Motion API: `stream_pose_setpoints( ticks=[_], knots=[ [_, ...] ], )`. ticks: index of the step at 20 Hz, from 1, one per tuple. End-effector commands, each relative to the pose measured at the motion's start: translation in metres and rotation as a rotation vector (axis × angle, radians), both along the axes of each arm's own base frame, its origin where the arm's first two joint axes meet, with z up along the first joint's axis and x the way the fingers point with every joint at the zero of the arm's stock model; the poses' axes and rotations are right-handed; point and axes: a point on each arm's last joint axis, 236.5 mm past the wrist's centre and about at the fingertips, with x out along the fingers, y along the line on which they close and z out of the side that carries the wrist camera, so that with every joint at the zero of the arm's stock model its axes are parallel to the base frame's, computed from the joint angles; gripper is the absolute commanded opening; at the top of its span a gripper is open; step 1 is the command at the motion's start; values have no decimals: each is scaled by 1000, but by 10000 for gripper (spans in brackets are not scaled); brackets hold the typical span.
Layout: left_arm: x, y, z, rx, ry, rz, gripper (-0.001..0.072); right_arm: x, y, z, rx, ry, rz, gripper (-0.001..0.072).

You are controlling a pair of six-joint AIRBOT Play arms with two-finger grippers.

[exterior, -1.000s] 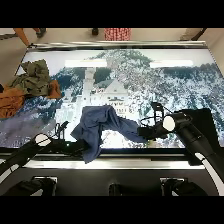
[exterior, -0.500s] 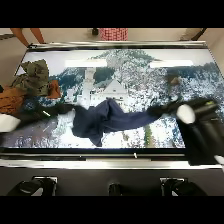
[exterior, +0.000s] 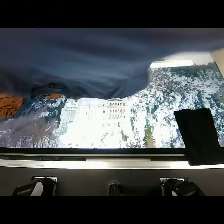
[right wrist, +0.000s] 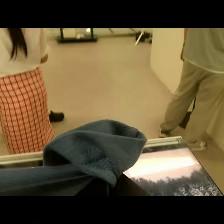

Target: Fold the shirts.

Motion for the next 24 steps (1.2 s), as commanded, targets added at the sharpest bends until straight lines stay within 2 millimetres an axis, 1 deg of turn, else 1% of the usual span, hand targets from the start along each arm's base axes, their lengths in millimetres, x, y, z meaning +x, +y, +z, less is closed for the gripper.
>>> stream_pose_setpoints(
  ticks=[1,2,3,4,6,7,8,9,10,11,12,13,14,15,16,17,18,19,21,22,23,24],
  knots=[
    [-24,7,26,-6,-92,58,28,-37,-23,3,39,0,-51,41],
    [-17,10,22,22,-77,76,28,-37,-26,-16,54,77,-69,41],
    [-6,15,16,32,-47,87,28,-36,-28,-42,73,186,-89,41],
    [9,20,6,35,-5,94,28,-35,-28,-72,71,324,-108,41],
    [44,35,-14,55,80,115,28,-37,-25,-144,29,646,-153,42],
    [66,42,-27,49,126,112,28,-32,-15,-177,-4,782,-139,42],
    [92,49,-45,38,192,98,28,-23,1,-208,-28,879,-82,41],
    [120,51,-70,52,275,77,28,-11,24,-244,-41,967,-4,40],
    [150,51,-106,95,386,46,28,1,42,-281,-40,1036,49,40],
    [177,48,-146,129,508,-4,29,8,60,-323,-19,1110,95,40],
    [204,41,-196,154,652,-72,28,15,77,-368,9,1181,135,40],
    [225,32,-243,171,779,-142,28,20,93,-407,55,1230,166,40],
    [246,23,-292,180,893,-207,28,27,109,-441,111,1263,185,40],
    [266,15,-333,173,975,-251,28,40,121,-466,160,1271,191,40],
    [283,7,-371,159,1046,-285,28,56,127,-482,199,1263,174,40],
    [299,-1,-411,144,1110,-313,28,77,133,-495,264,1238,156,40],
    [310,-9,-441,135,1157,-334,29,96,136,-506,346,1213,137,40],
    [318,-17,-470,129,1204,-355,28,115,135,-517,452,1189,108,40],
    [321,-34,-516,127,1290,-400,29,140,121,-538,639,1152,46,41],
    [317,-43,-537,128,1340,-430,29,146,112,-547,703,1149,13,41],
    [310,-53,-553,125,1394,-467,50,147,100,-554,736,1156,-16,41],
    [301,-60,-564,126,1442,-497,210,147,91,-558,728,1162,-22,41]
  ],
)
